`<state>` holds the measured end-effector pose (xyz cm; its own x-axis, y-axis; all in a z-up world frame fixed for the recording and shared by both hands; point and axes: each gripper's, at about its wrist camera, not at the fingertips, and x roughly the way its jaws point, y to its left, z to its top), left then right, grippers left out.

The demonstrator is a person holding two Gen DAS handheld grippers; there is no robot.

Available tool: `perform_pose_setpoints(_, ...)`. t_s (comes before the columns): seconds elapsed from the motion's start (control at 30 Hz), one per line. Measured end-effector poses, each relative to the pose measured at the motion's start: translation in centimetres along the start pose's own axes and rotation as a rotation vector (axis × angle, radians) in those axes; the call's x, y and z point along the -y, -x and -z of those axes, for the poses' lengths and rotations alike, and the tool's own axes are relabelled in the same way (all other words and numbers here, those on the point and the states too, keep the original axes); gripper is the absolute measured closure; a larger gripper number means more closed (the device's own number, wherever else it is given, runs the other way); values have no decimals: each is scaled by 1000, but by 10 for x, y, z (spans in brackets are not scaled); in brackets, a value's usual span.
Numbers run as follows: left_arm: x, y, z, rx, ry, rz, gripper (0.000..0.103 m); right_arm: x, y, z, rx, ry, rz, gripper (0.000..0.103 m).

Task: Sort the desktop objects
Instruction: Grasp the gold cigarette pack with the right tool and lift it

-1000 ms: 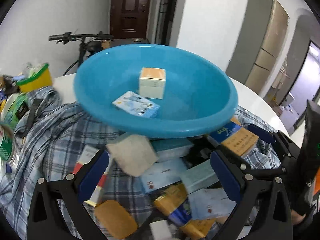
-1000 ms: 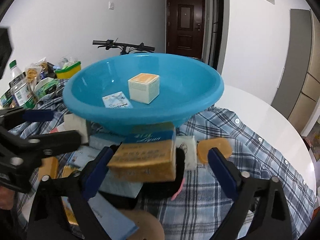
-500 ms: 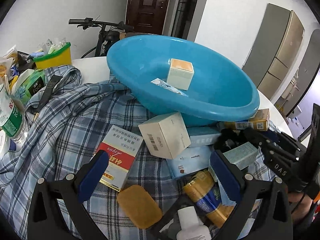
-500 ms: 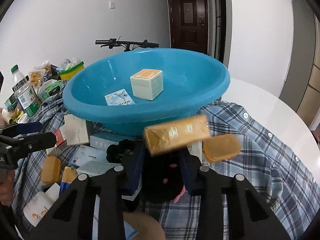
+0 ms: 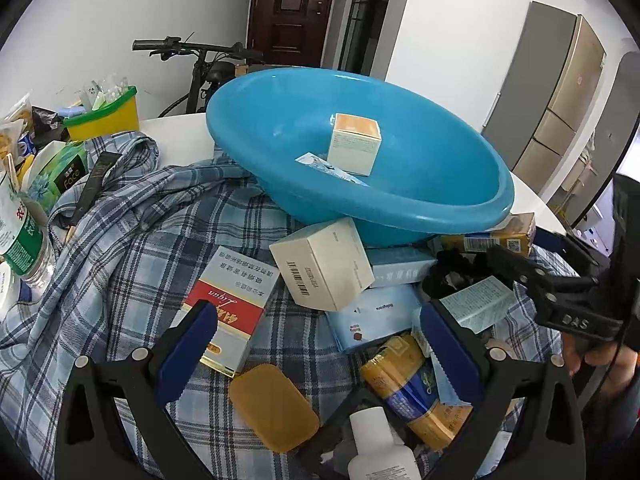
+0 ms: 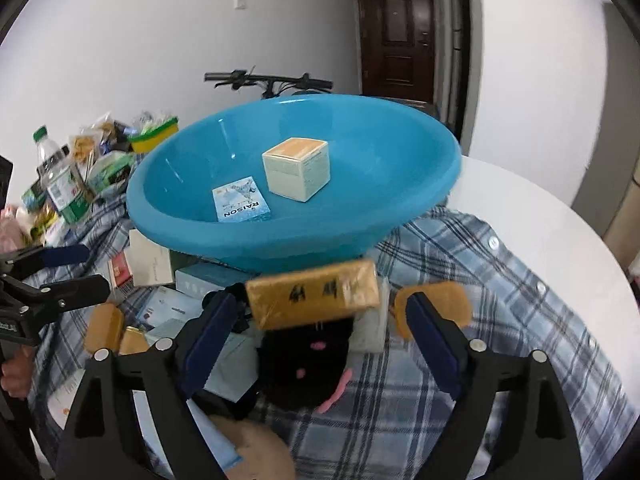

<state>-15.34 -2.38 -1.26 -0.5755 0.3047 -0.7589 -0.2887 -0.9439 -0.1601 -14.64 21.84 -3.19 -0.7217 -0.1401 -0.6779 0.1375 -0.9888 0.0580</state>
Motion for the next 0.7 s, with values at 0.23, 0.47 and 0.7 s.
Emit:
perform_pose_setpoints(0.23, 1, -2, 0, -11, -3, -10, 1, -4, -17, -14, -48, 74, -22, 19)
perform_pose_setpoints(0.47, 0, -6, 0, -21, 7, -14, 1, -5, -26, -13, -87, 98, -9, 50)
perform_pose_setpoints(0.7, 3, -9, 1, -23, -4, -13, 1, -2, -10, -9, -61, 49, -3, 53)
